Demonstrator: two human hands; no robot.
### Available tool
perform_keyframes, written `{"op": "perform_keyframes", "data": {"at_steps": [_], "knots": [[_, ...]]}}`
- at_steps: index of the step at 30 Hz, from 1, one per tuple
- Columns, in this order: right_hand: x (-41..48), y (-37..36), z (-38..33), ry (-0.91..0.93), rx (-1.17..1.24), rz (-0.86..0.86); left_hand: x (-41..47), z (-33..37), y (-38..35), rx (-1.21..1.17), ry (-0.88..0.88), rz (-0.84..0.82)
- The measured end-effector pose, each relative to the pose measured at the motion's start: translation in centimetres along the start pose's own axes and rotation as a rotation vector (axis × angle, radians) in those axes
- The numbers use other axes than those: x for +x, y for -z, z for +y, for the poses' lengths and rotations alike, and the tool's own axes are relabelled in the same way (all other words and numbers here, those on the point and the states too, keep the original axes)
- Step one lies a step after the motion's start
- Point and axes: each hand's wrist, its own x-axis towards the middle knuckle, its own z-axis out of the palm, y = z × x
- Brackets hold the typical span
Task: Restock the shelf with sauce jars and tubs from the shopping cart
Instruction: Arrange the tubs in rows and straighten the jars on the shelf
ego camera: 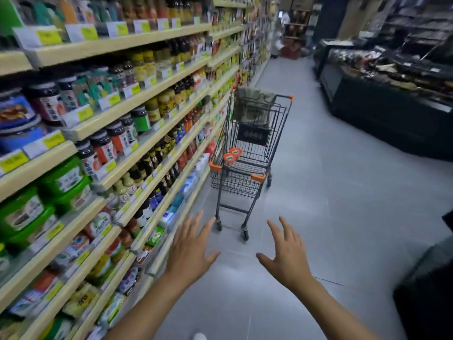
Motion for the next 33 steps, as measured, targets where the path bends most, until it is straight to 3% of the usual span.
{"op": "perform_keyframes", "data": {"at_steps": [6,11,22,33], "knots": [[6.8,0.5,2.9,-0.205,0.246,0.09,11.5,-0.3,-1.1,-0.193,-0.014,0.0],[13.4,1.1,5.4,-0.292,0.315,0.172,20.7,0.5,-3.2,-0.332,-0.027,-0.027],[30.6,0.8,15.1,-0.247,0.124,0.17,39.8,2.4,-8.8,-0.252,-0.002,-0.138],[53.2,2.5,22.6,-0.177,0.109,0.047,56.0,2.6,-12.1,-0.122,0.198,-0.181]]}}
